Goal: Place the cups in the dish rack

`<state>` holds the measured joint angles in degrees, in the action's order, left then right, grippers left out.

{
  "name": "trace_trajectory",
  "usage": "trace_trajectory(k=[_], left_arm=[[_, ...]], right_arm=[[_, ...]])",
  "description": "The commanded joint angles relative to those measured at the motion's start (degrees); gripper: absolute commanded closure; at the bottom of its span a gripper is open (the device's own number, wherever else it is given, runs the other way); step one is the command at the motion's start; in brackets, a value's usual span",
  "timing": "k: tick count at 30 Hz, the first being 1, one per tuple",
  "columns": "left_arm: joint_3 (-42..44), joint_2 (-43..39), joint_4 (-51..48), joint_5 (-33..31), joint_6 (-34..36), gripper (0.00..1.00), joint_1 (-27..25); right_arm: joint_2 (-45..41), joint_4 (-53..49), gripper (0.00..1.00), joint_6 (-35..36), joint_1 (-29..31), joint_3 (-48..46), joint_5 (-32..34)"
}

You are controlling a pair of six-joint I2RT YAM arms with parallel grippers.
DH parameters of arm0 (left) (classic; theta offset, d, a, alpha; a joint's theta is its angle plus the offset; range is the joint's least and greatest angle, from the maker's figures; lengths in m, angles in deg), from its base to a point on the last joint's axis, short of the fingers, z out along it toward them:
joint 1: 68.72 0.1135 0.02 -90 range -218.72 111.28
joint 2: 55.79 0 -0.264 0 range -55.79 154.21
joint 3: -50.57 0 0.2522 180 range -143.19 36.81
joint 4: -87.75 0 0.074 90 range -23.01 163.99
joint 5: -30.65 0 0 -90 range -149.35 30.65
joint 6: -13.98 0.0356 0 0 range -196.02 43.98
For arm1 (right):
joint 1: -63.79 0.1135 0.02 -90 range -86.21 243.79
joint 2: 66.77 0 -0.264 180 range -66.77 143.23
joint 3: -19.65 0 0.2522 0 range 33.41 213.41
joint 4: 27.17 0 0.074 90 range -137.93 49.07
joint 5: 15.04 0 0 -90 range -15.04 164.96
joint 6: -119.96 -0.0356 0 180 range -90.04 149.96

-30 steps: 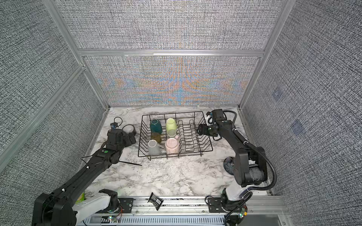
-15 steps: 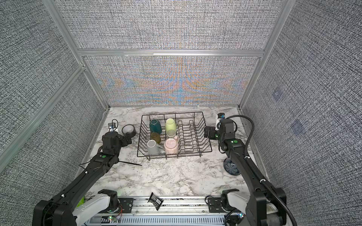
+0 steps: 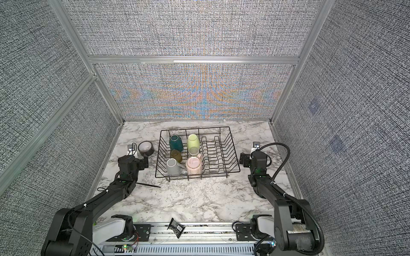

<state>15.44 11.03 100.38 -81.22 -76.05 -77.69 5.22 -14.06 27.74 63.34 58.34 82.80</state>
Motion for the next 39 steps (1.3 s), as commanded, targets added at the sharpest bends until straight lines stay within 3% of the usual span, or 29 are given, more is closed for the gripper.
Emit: trace_trajectory(k=[1, 5, 9, 10, 15, 17, 19, 21, 24, 28, 39], left_arm=[[1.59, 0.61, 8.82, 2.59, 0.11, 0.01, 1.51], [3.49, 4.41, 15.59, 7.14, -1.20, 0.01, 4.14], [3.91, 8.88, 20.44, 10.32, -1.37, 0.01, 6.39], [3.88, 10.14, 21.58, 11.71, -1.46, 0.01, 7.00], [3.71, 18.22, 28.65, 15.57, -1.89, 0.01, 8.51], [1.95, 18.98, 26.35, 16.89, -1.34, 0.01, 8.53], [0.03, 18.21, 21.17, 17.11, -1.48, 0.01, 8.70], [0.17, 18.63, 22.17, 17.12, -1.55, 0.01, 8.80], [0.04, 18.52, 21.88, 17.21, -1.46, 0.01, 8.80], [-0.04, 18.36, 21.52, 17.16, -1.46, 0.01, 8.82], [0.00, 18.42, 21.51, 17.21, -1.42, 0.01, 8.80]], right_arm=[[0.98, 7.44, 0.01, -3.44, -3.19, -1.09, -5.98], [4.77, 9.90, 0.01, -4.99, -7.59, -1.29, -15.73], [11.35, 24.64, 0.01, -4.10, -8.08, -5.34, -22.87], [11.43, 23.98, 0.01, -2.78, -7.64, -5.09, -23.81], [12.42, 21.80, 0.01, 1.86, -2.28, -4.50, -16.43], [17.27, 29.71, 0.01, 1.60, 0.22, -5.16, -9.97], [13.78, 19.84, 0.01, 2.67, 0.96, -3.10, -8.31], [16.54, 25.54, 0.01, 2.75, 1.73, -3.71, -6.72], [14.77, 18.13, 0.01, 3.25, 1.94, -1.33, -7.00], [16.14, 22.82, 0.01, 3.54, 2.12, -2.68, -6.78], [15.91, 22.27, 0.01, 3.54, 2.12, -2.51, -6.78]])
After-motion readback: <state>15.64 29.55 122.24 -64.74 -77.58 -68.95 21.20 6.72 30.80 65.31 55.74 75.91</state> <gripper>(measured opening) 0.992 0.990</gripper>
